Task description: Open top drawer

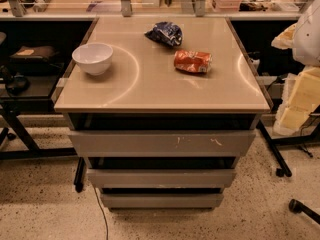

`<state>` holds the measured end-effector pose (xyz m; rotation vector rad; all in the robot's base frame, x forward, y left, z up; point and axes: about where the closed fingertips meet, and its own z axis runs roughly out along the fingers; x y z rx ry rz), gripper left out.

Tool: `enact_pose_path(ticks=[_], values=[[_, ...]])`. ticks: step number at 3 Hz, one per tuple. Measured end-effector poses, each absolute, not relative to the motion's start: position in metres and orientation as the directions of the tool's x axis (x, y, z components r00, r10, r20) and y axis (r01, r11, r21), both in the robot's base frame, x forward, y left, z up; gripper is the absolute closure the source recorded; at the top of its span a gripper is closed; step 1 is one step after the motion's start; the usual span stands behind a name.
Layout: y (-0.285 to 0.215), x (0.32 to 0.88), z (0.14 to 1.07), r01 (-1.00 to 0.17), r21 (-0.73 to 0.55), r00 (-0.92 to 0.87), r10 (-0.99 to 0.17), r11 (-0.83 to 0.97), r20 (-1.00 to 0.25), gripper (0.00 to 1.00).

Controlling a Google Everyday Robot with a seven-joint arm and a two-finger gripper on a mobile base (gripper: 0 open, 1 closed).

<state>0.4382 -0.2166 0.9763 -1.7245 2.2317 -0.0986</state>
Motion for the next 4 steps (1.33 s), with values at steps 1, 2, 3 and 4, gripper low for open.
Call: enact_pose_path(ticks=[1,2,3,4], values=[[-0.216,0.438,0.976,-0.93,-0.249,-0.22,-0.952,0.27,-0.211,0.0],[-0.216,0.44,0.946,-0.93,-0.246,-0.221,-0.951,0.272,-0.215,0.0],[-0.215,0.436,0.885,-0.937,-0.228,-0.203,-0.944,0.264,-0.261,0.0],[-0.215,0.428,0.829,-0.945,-0.223,-0.155,-0.928,0.239,-0.338,0.0]])
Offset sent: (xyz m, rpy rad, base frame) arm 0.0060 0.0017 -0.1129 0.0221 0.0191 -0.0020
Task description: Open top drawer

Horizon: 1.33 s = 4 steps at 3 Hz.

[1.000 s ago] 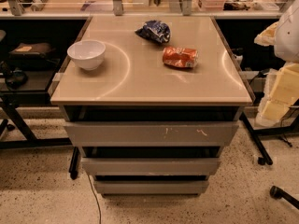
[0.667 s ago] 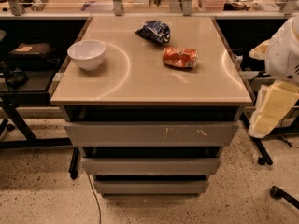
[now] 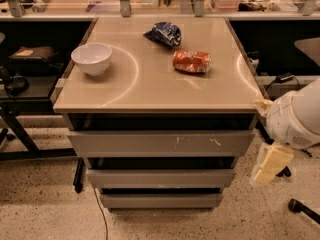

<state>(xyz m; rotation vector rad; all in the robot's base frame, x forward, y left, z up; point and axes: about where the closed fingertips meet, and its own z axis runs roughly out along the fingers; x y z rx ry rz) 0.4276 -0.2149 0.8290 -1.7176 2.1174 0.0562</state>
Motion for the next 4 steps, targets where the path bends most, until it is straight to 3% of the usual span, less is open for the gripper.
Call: enact_pose_path(ticks=[1,4], values=[[-0.214,0.426,0.779,-0.957,-0.22,-0.083,-0.903,0.19,-0.421,0.0],[-0.21,0.428,0.765,-0.963,-0.248,0.009,-0.902,0.109,-0.432,0.0]])
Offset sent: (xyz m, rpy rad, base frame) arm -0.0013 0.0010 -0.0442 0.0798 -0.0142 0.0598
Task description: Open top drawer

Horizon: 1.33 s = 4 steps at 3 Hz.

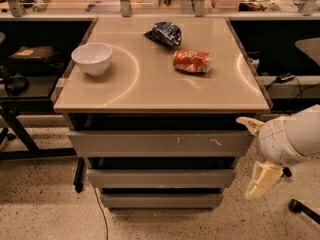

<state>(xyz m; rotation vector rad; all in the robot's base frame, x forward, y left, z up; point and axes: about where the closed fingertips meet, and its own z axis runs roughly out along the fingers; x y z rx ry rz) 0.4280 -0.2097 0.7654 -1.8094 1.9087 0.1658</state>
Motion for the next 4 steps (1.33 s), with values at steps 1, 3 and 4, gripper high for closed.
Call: enact_pose_path(ticks=[1,3,4], values=[[-0.2,0.443,0.728,-0.963,-0.246,0.024,-0.877,0.108,-0.48,0.0],[-0.177,0.49,0.681,-0.957,-0.263,0.035,-0.846,0.125,-0.532,0.0],[-0.169,0.512,0.664,-0.957,-0.258,0.032,-0.839,0.13,-0.543,0.0]])
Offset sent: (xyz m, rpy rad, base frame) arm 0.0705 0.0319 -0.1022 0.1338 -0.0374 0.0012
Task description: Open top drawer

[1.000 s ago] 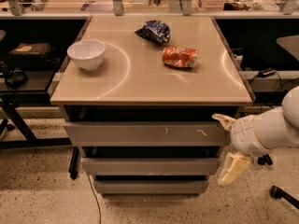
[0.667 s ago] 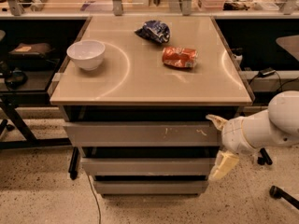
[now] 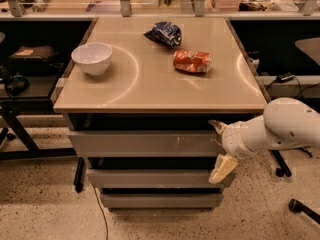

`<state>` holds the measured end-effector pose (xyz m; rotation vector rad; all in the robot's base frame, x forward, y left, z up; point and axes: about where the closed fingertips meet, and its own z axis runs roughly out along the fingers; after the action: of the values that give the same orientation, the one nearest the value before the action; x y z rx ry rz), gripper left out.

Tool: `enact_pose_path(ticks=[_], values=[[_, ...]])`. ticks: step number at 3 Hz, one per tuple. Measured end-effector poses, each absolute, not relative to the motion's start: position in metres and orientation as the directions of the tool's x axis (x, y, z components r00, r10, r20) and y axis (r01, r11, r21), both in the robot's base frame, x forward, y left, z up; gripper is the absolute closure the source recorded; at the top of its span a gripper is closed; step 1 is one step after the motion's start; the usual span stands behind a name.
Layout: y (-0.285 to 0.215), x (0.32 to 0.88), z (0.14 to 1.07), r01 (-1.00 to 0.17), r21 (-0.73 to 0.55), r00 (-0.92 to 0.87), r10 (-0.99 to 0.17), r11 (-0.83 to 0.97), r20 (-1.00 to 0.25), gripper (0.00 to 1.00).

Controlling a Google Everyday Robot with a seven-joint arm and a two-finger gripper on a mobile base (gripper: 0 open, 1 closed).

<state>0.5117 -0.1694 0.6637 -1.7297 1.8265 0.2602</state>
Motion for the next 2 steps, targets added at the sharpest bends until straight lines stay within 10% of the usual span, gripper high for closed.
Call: enact_pose_path(ticks=[2], values=[[-0.169,0.544,0.635,-0.959,-0.242,0.006,-0.843,0.147,-0.537,0.0]])
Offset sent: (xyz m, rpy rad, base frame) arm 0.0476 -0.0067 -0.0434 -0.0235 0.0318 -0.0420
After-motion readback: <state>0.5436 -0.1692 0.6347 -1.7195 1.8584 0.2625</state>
